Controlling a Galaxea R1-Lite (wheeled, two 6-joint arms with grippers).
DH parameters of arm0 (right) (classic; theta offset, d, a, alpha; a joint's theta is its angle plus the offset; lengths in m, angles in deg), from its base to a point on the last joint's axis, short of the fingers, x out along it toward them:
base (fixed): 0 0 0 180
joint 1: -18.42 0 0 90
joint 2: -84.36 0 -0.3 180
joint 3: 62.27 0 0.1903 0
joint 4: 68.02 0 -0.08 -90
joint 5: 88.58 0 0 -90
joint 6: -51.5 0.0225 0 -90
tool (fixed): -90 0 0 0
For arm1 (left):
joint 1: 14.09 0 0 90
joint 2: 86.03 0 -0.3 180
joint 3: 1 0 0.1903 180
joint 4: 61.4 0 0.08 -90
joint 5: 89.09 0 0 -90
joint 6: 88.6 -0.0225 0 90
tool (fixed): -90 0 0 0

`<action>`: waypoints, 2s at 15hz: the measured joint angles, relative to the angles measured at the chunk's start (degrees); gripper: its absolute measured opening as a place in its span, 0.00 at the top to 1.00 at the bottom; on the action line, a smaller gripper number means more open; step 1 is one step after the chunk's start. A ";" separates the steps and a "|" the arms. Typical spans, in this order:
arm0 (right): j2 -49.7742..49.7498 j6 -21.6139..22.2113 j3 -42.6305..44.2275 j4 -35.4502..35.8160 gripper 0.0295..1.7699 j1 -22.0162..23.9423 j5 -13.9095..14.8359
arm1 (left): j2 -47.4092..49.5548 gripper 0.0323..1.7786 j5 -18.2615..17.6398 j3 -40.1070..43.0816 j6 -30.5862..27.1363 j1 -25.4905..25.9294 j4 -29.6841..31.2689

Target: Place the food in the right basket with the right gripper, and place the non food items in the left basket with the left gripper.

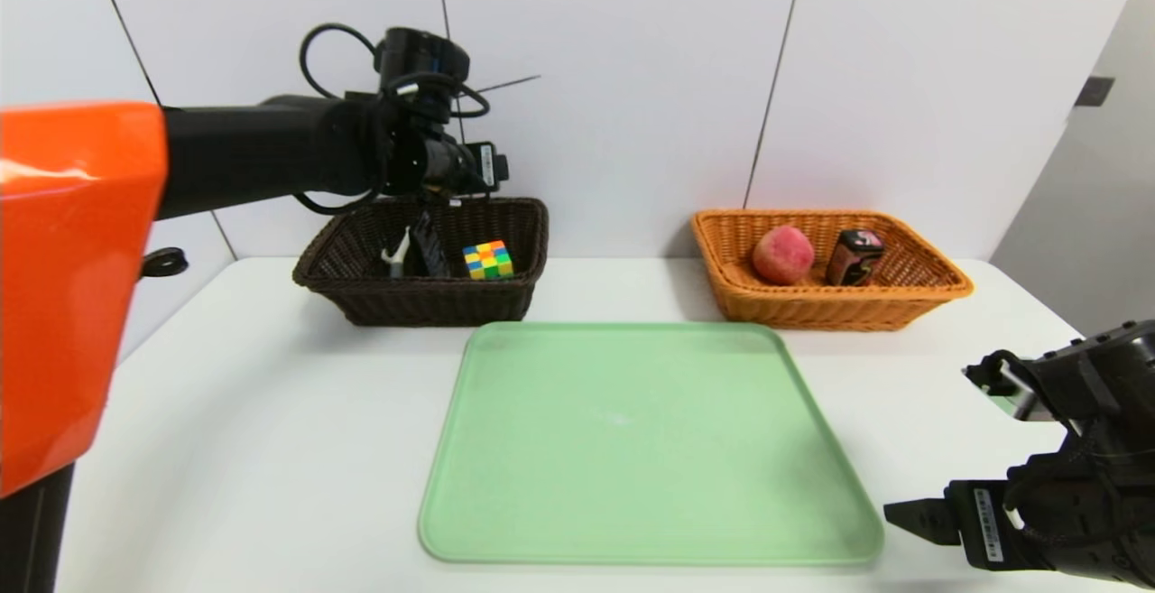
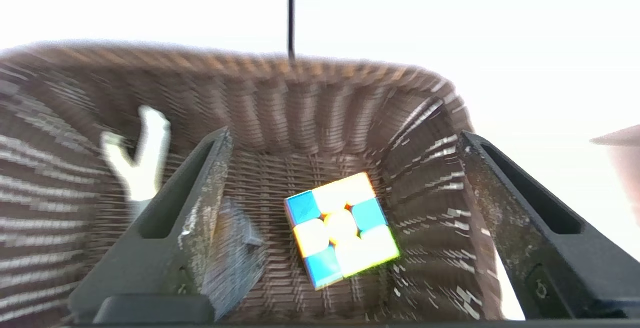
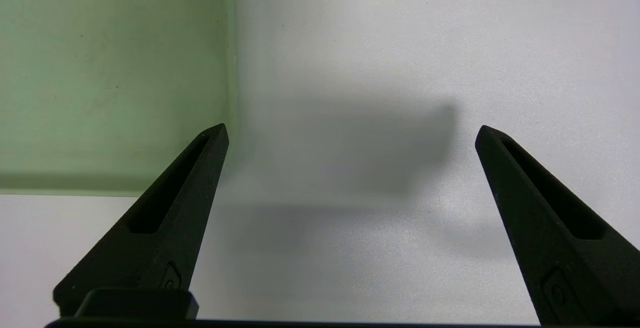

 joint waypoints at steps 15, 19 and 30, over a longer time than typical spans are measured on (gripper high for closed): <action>-8.37 -10.85 10.50 7.98 0.03 -0.20 1.73 | 58.28 0.05 1.78 50.88 -6.18 8.35 -9.23; -4.80 -16.12 14.12 19.22 0.03 -0.63 1.49 | 74.70 0.05 1.73 59.51 -13.95 16.94 -12.42; -26.87 -17.01 0.72 19.80 0.03 12.54 1.35 | 108.45 0.05 -7.53 75.97 -16.71 23.80 -20.64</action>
